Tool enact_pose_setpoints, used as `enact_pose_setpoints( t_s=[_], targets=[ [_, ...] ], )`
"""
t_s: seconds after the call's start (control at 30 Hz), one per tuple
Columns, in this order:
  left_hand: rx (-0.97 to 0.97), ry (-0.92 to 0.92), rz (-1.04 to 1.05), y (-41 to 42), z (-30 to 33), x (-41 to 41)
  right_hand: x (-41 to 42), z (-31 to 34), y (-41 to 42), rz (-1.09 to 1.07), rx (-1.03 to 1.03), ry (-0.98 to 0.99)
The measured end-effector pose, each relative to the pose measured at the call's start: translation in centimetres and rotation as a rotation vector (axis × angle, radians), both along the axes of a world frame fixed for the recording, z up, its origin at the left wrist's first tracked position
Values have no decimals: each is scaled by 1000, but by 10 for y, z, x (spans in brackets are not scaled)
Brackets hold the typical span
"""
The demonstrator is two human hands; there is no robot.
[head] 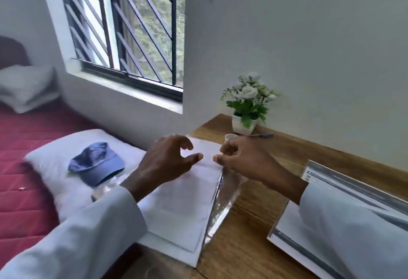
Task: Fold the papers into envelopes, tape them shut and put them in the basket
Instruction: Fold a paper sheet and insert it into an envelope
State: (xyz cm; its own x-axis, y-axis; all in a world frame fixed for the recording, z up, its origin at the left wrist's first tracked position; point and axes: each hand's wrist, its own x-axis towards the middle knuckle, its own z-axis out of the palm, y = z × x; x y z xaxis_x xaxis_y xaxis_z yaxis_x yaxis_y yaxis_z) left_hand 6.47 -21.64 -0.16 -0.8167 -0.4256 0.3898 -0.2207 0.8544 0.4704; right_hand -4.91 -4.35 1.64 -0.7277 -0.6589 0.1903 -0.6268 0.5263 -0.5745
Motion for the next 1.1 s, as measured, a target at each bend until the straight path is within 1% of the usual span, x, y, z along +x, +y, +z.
enact_pose_setpoints(
  t_s=[0.1,0.2,0.27,0.33,0.4,0.5,0.6,0.7,0.73,0.77,0.83,0.87,0.9,1.0,1.1],
  targets=[
    [-67,-118,82,-6,-7,3,5,-6,-7,-18,-1,-35],
    [-95,-198,148,-8,-10,2,8,-9,-9,-34,-62,-76],
    [-81,-226,155,-9,-10,-1,9,-11,-9,-43,-117,-134],
    [-13,-240,142,-10,-6,-3,10,-14,-8,-46,-169,-189],
    [86,-222,110,-11,-2,-4,10,-15,-7,-45,-202,-224],
    [227,-143,83,-13,2,-3,11,-16,-6,-49,-238,-272],
    [213,-86,98,-12,2,-1,11,-18,-5,-65,-294,-345],
    [201,-7,111,-11,3,-2,12,-19,-3,-72,-312,-340],
    [244,33,99,-11,4,-2,13,-20,-3,-77,-316,-343],
    [354,72,74,-12,7,-3,12,-20,-2,-83,-322,-354],
    [700,145,-14,-14,13,-2,11,-19,-1,-102,-358,-402],
    [838,166,-55,-15,15,0,11,-17,-1,-109,-387,-426],
    [904,173,-86,-17,16,1,10,-16,0,-115,-417,-441],
    [940,175,-170,-20,20,5,8,-10,3,-134,-470,-453],
    [966,177,-245,-23,26,7,7,-4,6,-120,-520,-524]
  ],
)
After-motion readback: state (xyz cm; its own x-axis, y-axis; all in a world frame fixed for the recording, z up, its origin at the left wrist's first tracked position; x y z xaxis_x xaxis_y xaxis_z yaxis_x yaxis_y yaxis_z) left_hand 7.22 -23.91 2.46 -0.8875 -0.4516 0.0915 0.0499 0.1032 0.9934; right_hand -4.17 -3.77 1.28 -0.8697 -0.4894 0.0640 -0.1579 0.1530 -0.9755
